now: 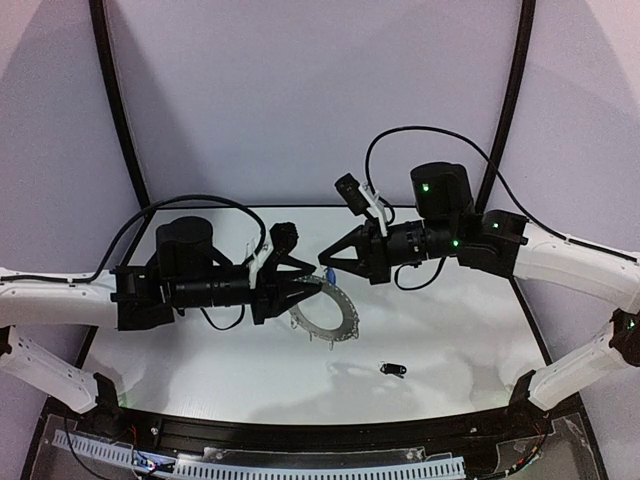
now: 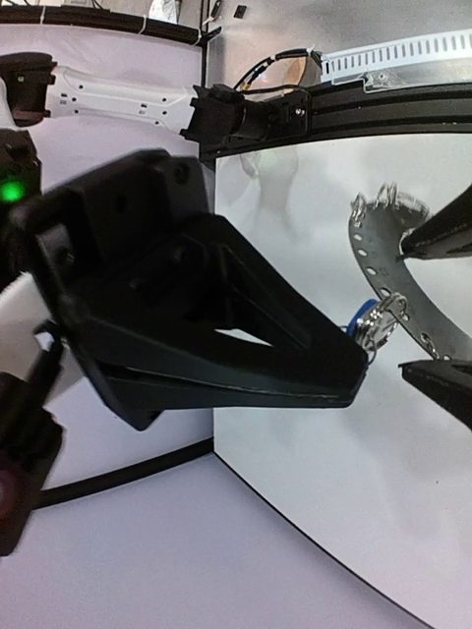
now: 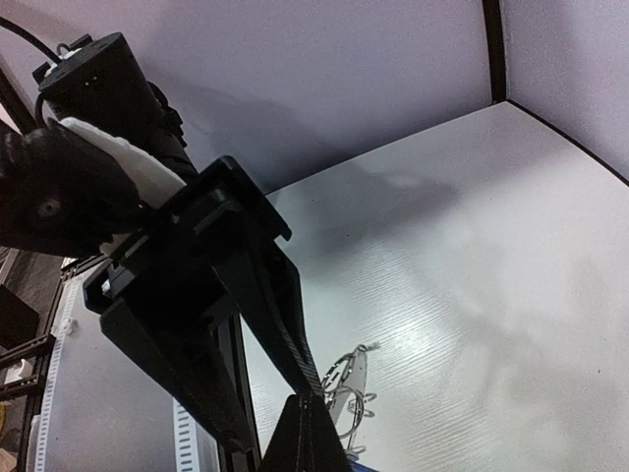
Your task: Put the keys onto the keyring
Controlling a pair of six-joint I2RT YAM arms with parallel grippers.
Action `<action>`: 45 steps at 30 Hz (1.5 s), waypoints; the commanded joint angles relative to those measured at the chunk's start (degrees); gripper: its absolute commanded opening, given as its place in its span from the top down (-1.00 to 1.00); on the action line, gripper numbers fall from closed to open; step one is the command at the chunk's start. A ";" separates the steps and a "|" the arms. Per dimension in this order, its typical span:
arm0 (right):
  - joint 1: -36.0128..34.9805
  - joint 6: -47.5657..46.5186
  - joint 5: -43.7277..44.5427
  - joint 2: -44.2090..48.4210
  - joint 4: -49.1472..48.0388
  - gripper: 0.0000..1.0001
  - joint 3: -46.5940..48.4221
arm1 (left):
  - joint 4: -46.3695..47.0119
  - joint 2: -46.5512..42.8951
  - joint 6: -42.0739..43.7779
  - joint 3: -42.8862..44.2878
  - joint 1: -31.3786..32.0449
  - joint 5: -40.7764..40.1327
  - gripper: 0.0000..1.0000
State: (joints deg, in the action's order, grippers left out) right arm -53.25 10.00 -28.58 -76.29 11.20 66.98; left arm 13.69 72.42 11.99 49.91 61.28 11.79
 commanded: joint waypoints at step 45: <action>-2.20 2.76 8.15 0.29 -0.07 1.00 2.36 | -1.56 2.32 -2.28 3.20 -0.11 -11.08 0.42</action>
State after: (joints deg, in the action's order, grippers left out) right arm -54.76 12.69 -20.67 -77.28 11.70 68.25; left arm 11.27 77.47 10.04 54.28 61.28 2.57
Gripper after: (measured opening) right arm 0.012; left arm 0.291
